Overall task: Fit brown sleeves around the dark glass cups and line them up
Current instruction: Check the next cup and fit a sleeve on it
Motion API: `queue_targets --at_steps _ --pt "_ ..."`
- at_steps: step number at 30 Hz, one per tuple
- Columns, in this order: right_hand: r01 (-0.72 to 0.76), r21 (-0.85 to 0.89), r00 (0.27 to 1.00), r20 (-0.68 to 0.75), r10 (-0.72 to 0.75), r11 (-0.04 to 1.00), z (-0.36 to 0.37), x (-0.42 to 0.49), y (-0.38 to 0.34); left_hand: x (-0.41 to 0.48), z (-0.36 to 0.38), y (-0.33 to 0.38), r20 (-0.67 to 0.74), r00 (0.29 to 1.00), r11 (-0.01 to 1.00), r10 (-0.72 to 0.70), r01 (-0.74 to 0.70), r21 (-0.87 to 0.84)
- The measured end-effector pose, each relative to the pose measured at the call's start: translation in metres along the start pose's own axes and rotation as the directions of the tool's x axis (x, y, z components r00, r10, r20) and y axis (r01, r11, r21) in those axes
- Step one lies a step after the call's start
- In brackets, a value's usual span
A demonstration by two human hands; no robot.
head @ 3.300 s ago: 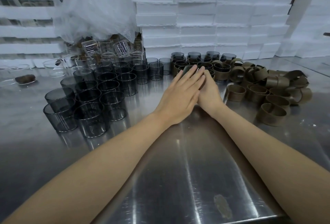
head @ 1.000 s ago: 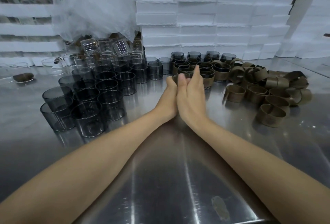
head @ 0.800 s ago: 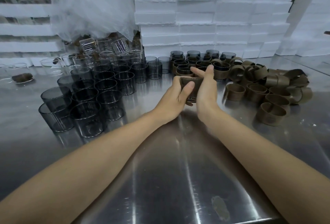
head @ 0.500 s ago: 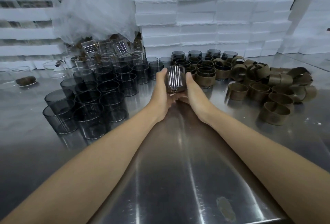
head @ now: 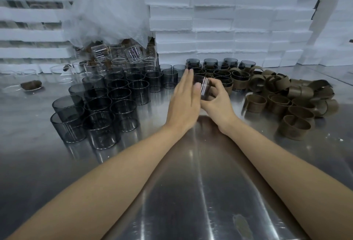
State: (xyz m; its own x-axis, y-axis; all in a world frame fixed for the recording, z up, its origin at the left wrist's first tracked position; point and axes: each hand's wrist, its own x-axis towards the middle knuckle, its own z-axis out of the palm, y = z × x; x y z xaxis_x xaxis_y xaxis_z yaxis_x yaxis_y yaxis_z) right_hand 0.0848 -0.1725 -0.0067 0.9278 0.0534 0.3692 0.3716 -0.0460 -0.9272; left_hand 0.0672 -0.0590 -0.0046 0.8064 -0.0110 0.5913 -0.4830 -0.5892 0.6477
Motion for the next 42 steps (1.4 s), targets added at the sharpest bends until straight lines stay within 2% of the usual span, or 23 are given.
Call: queue_targets --at_steps 2,3,5,7,11,14,15,17,20,23,25,28,31,33,36,38,40,42 --pt "0.002 -0.042 0.999 -0.049 -0.004 0.999 0.0 0.0 -0.001 -0.002 0.001 0.004 0.095 0.976 0.951 0.198 -0.214 0.222" --pt "0.014 -0.061 0.998 -0.057 -0.017 0.998 0.0 0.0 -0.001 -0.003 0.003 0.005 0.147 0.957 0.908 0.252 -0.286 0.305" --pt "0.042 -0.087 0.997 -0.061 -0.047 0.995 0.0 0.0 -0.002 -0.004 0.005 0.008 0.182 0.946 0.873 0.267 -0.318 0.371" --pt "0.072 -0.118 0.995 -0.058 -0.079 0.99 -0.001 -0.001 -0.003 -0.004 0.006 0.008 0.152 0.964 0.908 0.217 -0.256 0.332" --pt "0.146 -0.219 0.989 -0.007 -0.151 0.965 0.001 -0.003 -0.004 -0.005 0.005 0.002 0.123 0.992 0.989 0.029 -0.046 0.138" --pt "0.125 -0.179 0.992 0.055 -0.117 0.976 0.0 -0.005 -0.005 0.001 0.0 -0.004 0.106 0.988 0.99 -0.116 0.124 -0.07" --pt "0.122 -0.154 0.991 0.078 -0.111 0.981 -0.001 -0.005 -0.005 0.004 -0.001 -0.006 0.108 0.977 0.965 -0.185 0.201 -0.168" --pt "0.125 -0.127 0.987 0.114 -0.111 0.984 -0.001 -0.005 -0.007 0.01 -0.003 -0.011 0.142 0.945 0.851 -0.295 0.328 -0.411" --pt "0.103 -0.072 0.983 0.162 -0.091 0.992 -0.002 -0.004 -0.009 0.013 -0.007 -0.011 0.232 0.915 0.636 -0.33 0.397 -0.662" --pt "0.058 0.02 0.971 0.232 -0.061 0.998 -0.004 -0.003 -0.008 0.014 -0.012 -0.009 0.352 0.884 0.494 -0.309 0.465 -0.735" --pt "0.027 0.041 0.968 0.249 -0.036 0.999 -0.004 -0.003 -0.009 0.015 -0.014 -0.01 0.423 0.866 0.444 -0.266 0.5 -0.744" --pt "0.0 0.021 0.976 0.218 -0.005 1.0 -0.002 -0.003 -0.009 0.016 -0.015 -0.008 0.472 0.848 0.374 -0.242 0.53 -0.761" --pt "-0.073 0.108 0.99 0.131 0.059 0.991 -0.001 -0.003 -0.008 0.015 -0.015 -0.007 0.489 0.849 0.301 -0.201 0.529 -0.794" --pt "-0.13 0.099 0.99 0.068 0.124 0.986 -0.002 -0.001 -0.009 0.013 -0.013 -0.008 0.506 0.846 0.3 -0.17 0.534 -0.791" --pt "-0.156 -0.024 0.987 0.022 0.157 0.987 -0.004 0.0 -0.009 0.013 -0.011 -0.01 0.482 0.856 0.338 -0.19 0.518 -0.786" --pt "-0.107 -0.17 0.989 0.083 0.123 0.98 -0.008 0.0 -0.011 0.014 -0.009 -0.012 0.404 0.878 0.371 -0.257 0.476 -0.797" --pt "-0.044 -0.207 0.986 0.151 0.077 0.977 -0.012 0.003 -0.015 0.014 -0.008 -0.014 0.331 0.884 0.416 -0.329 0.45 -0.79" --pt "-0.066 -0.156 0.997 0.018 0.07 0.985 -0.018 0.007 -0.016 0.014 -0.007 -0.016 0.294 0.879 0.465 -0.374 0.452 -0.761"
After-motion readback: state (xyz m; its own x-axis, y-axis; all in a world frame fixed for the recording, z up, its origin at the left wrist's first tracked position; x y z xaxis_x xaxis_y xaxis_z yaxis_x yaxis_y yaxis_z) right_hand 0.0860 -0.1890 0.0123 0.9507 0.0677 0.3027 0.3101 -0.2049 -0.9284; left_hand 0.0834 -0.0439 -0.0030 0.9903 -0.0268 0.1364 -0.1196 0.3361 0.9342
